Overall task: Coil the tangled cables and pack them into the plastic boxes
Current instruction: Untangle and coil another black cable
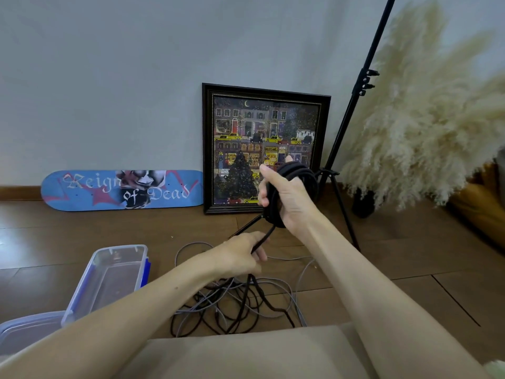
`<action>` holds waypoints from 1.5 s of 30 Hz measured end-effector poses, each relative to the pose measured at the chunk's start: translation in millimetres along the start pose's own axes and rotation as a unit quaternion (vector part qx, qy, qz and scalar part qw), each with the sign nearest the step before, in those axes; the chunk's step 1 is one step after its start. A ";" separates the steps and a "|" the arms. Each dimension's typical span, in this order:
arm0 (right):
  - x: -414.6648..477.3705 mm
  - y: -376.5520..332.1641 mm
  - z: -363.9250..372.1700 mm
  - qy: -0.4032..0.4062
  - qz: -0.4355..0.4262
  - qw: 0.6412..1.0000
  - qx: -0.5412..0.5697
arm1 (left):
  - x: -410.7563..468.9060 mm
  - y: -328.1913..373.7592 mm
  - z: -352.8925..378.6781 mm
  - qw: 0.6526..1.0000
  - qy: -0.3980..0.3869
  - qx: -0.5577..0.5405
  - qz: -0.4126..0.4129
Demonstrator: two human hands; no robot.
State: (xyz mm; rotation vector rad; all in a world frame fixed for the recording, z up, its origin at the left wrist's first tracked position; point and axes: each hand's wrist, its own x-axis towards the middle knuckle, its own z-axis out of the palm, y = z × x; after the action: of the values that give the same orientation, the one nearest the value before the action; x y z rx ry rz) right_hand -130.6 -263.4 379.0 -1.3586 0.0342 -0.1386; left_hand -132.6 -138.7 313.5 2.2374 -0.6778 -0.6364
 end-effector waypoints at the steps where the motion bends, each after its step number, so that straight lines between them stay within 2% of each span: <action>1: -2.3 1.6 2.7 0.013 -0.010 0.999 -0.027 | -1.3 2.3 -0.4 1.000 -0.003 -0.004 0.004; 5: -5.3 4.7 7.1 0.021 -0.061 0.982 -0.176 | -4.0 9.5 -4.2 0.999 0.009 0.026 0.017; 7: -2.5 11.6 8.5 0.021 -0.084 0.954 -0.286 | -5.2 12.9 -7.0 0.996 0.039 0.078 0.017; 9: 2.2 19.3 8.2 0.030 -0.109 0.902 -0.417 | -7.6 13.9 -9.0 0.989 0.081 0.117 0.030; 11: 7.3 23.9 1.3 0.025 -0.132 0.815 -0.564 | -13.1 10.9 -14.2 0.978 0.129 0.156 0.051; 13: 11.0 26.3 -10.5 0.006 -0.103 0.743 -0.662 | -19.5 2.4 -24.3 0.965 0.168 0.193 0.059; 16: 13.3 29.5 -29.0 -0.123 0.076 0.778 -0.611 | -23.4 -15.1 -42.8 0.953 0.187 0.230 0.060; 17: 13.2 32.6 -31.2 -0.156 0.112 0.779 -0.597 | -23.1 -20.4 -47.0 0.949 0.189 0.246 0.064; 19: 14.2 38.5 -29.4 -0.208 0.137 0.760 -0.601 | -21.5 -27.8 -50.9 0.939 0.182 0.284 0.073; 22: 14.8 45.5 -21.1 -0.276 0.144 0.705 -0.637 | -19.1 -35.2 -52.4 0.921 0.180 0.332 0.093; 23: 15.9 48.6 -19.8 -0.296 0.148 0.698 -0.635 | -19.8 -36.5 -54.5 0.919 0.182 0.335 0.096; 25: 15.3 50.3 -15.3 -0.316 0.149 0.700 -0.623 | -21.2 -40.5 -59.7 0.914 0.188 0.345 0.103; 29: 15.2 44.6 -11.5 -0.233 0.075 0.692 -0.680 | -19.1 -55.8 -61.4 0.895 0.152 0.411 0.087; 31: 15.9 37.4 -14.7 -0.193 0.058 0.717 -0.667 | -15.6 -61.5 -59.4 0.897 0.127 0.416 0.076; 33: 15.6 25.7 -22.6 -0.136 0.051 0.759 -0.635 | -15.9 -66.2 -63.6 0.904 0.116 0.407 0.056; 35: 18.9 15.7 -36.4 -0.045 0.043 0.813 -0.578 | -18.3 -73.9 -72.2 0.906 0.115 0.407 0.024; 37: 21.1 10.7 -47.7 0.034 0.027 0.843 -0.535 | -17.7 -81.5 -75.7 0.905 0.091 0.416 -0.011; 39: 19.2 12.4 -48.6 0.019 0.022 0.853 -0.522 | -11.6 -78.0 -68.9 0.912 0.054 0.406 -0.025; 40: 16.4 14.8 -43.9 -0.010 0.024 0.854 -0.519 | -7.5 -70.8 -64.2 0.932 0.047 0.359 -0.019; 42: 12.6 20.8 -30.5 -0.052 0.024 0.845 -0.531 | -4.1 -47.2 -57.3 0.987 0.045 0.155 0.010; 43: 12.4 22.7 -24.5 -0.059 0.017 0.839 -0.540 | -5.0 -35.2 -55.8 0.998 0.042 0.031 0.031; 45: 14.4 24.0 -17.9 -0.056 0.005 0.837 -0.544 | -10.8 -17.9 -53.7 0.985 0.022 -0.158 0.058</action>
State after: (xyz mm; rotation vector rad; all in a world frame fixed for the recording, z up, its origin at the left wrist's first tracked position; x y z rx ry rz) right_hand -116.3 -277.6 352.6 -2.5119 0.0208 -0.0169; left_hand -102.8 -95.1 336.9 1.8998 -0.6312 -0.5893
